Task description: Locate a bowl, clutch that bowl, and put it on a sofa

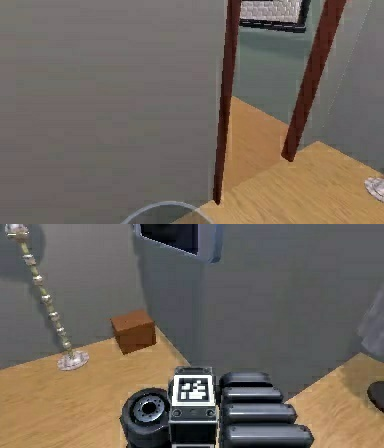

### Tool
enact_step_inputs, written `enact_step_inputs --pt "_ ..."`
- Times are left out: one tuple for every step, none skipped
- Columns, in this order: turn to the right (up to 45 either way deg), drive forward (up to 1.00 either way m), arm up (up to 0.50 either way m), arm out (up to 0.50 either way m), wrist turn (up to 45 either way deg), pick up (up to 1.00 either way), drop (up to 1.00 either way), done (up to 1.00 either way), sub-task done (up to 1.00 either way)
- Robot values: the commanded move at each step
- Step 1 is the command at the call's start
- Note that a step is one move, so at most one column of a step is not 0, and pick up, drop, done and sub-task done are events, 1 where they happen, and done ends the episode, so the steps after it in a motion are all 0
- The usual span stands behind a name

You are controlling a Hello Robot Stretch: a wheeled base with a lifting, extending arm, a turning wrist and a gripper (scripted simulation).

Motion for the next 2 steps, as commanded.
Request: enact_step_inputs --pt "-45.0 0.00 0.00 0.00 0.0 0.00 0.00 0.00 0.00" --pt "-45.0 0.00 0.00 0.00 0.0 0.00 0.00 0.00 0.00"
